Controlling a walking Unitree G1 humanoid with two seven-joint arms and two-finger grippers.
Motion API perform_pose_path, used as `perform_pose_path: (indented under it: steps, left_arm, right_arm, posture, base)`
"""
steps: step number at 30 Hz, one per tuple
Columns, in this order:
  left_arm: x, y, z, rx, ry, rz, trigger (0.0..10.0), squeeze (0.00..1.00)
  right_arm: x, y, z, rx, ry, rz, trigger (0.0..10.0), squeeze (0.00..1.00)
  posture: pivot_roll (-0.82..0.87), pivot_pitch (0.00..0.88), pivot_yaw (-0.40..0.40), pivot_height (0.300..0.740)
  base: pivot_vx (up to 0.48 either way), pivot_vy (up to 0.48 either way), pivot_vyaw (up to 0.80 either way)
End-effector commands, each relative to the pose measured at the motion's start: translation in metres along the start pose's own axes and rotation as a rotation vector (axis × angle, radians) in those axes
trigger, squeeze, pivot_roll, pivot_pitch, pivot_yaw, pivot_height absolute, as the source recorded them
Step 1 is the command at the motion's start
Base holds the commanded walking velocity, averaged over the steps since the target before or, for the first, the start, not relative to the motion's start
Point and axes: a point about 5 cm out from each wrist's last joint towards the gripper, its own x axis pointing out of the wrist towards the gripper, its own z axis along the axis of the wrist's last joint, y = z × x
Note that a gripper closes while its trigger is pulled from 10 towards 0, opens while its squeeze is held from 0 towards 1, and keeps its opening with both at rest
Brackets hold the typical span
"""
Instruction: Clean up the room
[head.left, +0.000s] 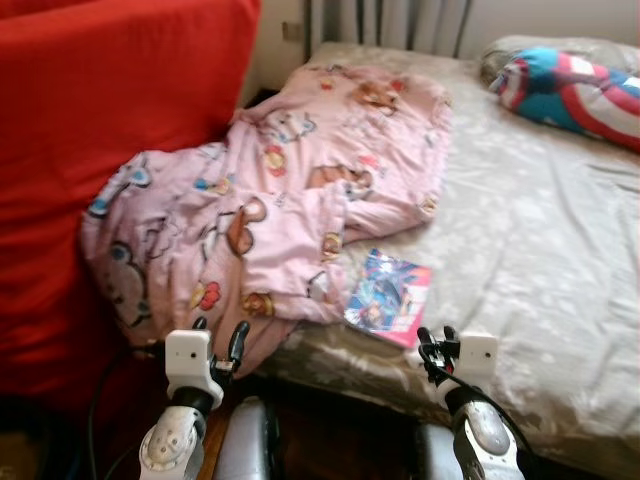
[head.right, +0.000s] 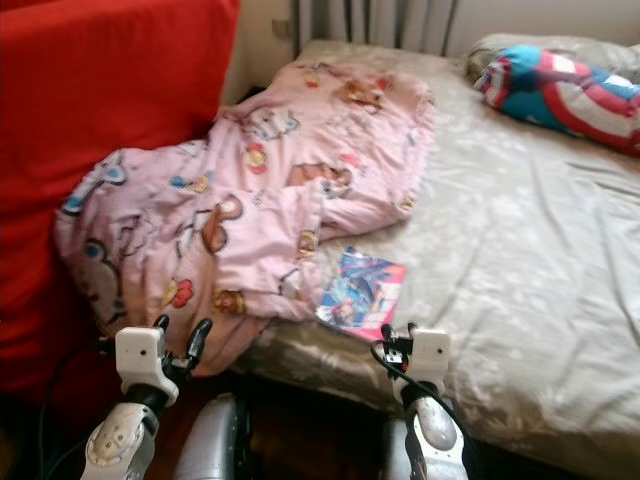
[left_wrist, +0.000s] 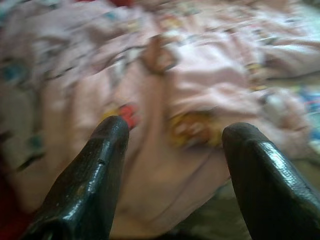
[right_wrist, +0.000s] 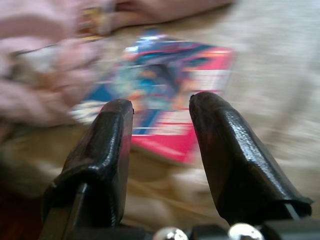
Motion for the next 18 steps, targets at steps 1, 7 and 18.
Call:
perform_pose_path:
  steps: [1, 7, 18]
  left_arm:
    - [-0.002, 0.002, -0.002, 0.0, 0.017, 0.003, 10.0, 0.0]
    - [-0.002, 0.002, -0.002, 0.0, 0.017, 0.003, 10.0, 0.0]
    - [0.0, 0.002, -0.001, -0.003, 0.015, -0.003, 10.0, 0.0]
  right_arm:
    - [0.0, 0.003, 0.003, -0.004, -0.019, 0.014, 10.0, 0.0]
    - [0.0, 0.0, 0.002, 0.005, -0.012, -0.003, 10.0, 0.0]
    - [0.003, -0.022, 0.007, 0.037, -0.013, -0.148, 10.0, 0.0]
  posture:
    - [0.11, 0.123, -0.007, 0.579]
    - [0.11, 0.122, -0.006, 0.579]
    - [0.12, 0.125, -0.005, 0.579]
  base:
    - [0.0, 0.0, 0.8]
    - [0.0, 0.0, 0.64]
    - [0.0, 0.0, 0.0]
